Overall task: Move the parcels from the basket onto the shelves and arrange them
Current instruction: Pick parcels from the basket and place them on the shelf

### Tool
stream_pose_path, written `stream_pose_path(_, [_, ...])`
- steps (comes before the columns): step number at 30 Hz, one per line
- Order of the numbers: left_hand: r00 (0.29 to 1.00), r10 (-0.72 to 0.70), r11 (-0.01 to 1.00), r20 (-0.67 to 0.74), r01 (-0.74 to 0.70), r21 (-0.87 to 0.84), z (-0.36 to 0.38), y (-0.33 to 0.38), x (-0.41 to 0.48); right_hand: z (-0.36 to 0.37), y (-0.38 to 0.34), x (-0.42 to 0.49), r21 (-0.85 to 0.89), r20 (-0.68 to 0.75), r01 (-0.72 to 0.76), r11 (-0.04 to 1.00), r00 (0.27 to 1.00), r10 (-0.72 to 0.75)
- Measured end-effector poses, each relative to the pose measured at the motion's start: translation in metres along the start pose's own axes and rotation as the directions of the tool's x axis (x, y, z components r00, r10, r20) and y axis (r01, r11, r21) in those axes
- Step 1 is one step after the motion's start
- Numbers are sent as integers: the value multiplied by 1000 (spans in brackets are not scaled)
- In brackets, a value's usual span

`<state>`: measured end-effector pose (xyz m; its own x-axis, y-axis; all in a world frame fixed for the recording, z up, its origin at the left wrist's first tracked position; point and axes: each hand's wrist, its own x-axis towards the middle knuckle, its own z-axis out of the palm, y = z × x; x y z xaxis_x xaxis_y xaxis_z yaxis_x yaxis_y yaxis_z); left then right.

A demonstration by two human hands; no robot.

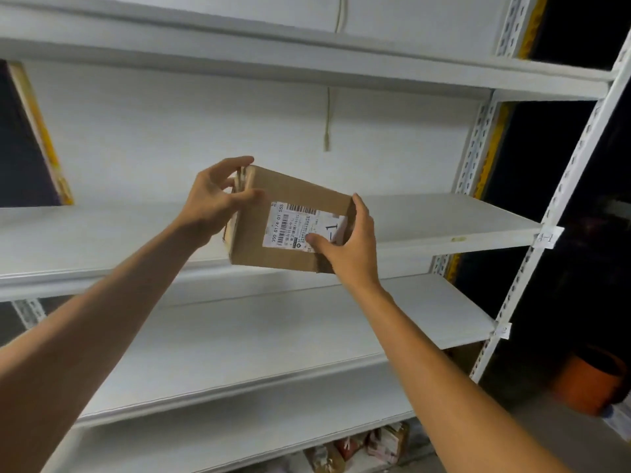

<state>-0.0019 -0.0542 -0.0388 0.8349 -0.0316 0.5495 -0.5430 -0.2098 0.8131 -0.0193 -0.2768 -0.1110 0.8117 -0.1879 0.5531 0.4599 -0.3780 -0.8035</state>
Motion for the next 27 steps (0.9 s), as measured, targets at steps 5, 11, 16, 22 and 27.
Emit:
stream_pose_path(5, [999, -24, 998, -33, 26, 49, -32, 0, 6, 31, -2, 9, -62, 21, 129, 990, 992, -128])
stream_pose_path(11, [1000, -4, 995, -23, 6, 102, -48, 7, 32, 49, -4, 51, 65, 128, 112, 992, 985, -120])
stream_pose_path(16, [997, -77, 980, -12, 77, 185, -51, -1, 46, 68, 18, 75, 185, 186, 36, 982, 980, -71])
stream_pose_path(22, [967, -183, 919, 178, 104, 381, -54, -34, 42, 80, 42, 102, 207, 151, 76, 975, 983, -108])
stream_pose_path(27, [995, -98, 980, 17, 94, 177, -34, -65, 39, 89, 51, 117, 238, 120, 74, 968, 987, -105])
